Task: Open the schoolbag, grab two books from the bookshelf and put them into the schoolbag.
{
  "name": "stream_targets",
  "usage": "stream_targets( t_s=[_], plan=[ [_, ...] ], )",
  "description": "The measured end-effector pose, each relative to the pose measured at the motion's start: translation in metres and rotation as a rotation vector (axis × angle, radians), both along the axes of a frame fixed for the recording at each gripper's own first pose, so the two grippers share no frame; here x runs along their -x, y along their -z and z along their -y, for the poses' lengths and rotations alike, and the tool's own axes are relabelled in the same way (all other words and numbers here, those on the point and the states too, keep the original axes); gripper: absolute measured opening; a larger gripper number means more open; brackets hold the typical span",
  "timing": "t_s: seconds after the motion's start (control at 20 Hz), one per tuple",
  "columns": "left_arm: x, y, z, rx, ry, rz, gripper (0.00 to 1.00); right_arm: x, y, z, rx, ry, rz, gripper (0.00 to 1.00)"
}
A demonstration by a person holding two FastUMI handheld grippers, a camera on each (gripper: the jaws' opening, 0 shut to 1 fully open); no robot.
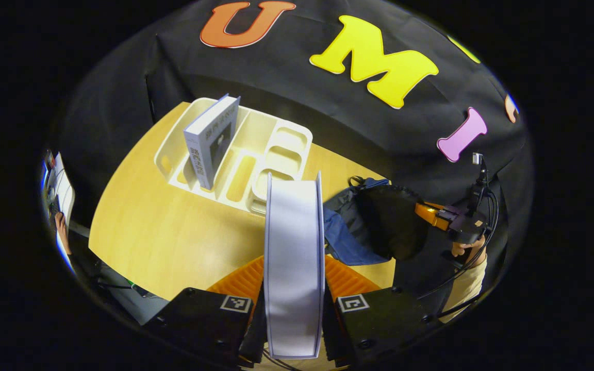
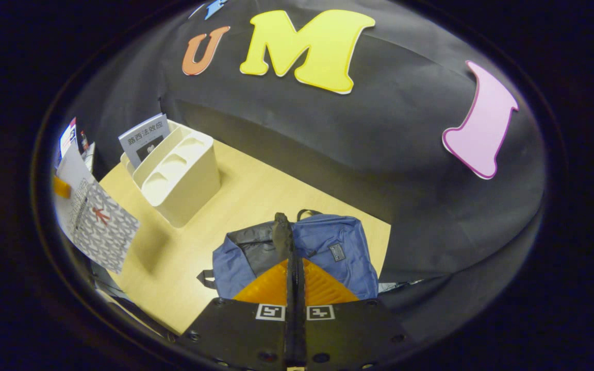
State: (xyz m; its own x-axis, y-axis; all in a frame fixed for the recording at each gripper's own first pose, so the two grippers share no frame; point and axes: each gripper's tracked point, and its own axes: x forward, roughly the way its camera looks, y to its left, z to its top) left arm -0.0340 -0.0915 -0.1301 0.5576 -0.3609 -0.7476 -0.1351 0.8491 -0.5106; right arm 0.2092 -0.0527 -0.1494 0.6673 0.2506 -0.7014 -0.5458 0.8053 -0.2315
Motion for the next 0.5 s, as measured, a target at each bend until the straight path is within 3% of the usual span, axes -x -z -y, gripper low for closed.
stream_targets(
  t_s=[0.15,0.25,0.5],
  plan=[
    [-0.021,0.01,0.038,0.068,0.013,-0.009,0.47,0.001,0.003,0.003,-0.008,-0.002,-0.008,0.01],
    [-0.044,0.01,0.069,0.13,0.033,0.017,0.51,0.003,0.002,-0.003,-0.052,-0.024,-0.015,0.0],
    [-0.094,0.018,0.141,0.269,0.07,0.106,0.47,0.0,0.001,-0.01,-0.096,-0.03,-0.018,0.01]
  ],
)
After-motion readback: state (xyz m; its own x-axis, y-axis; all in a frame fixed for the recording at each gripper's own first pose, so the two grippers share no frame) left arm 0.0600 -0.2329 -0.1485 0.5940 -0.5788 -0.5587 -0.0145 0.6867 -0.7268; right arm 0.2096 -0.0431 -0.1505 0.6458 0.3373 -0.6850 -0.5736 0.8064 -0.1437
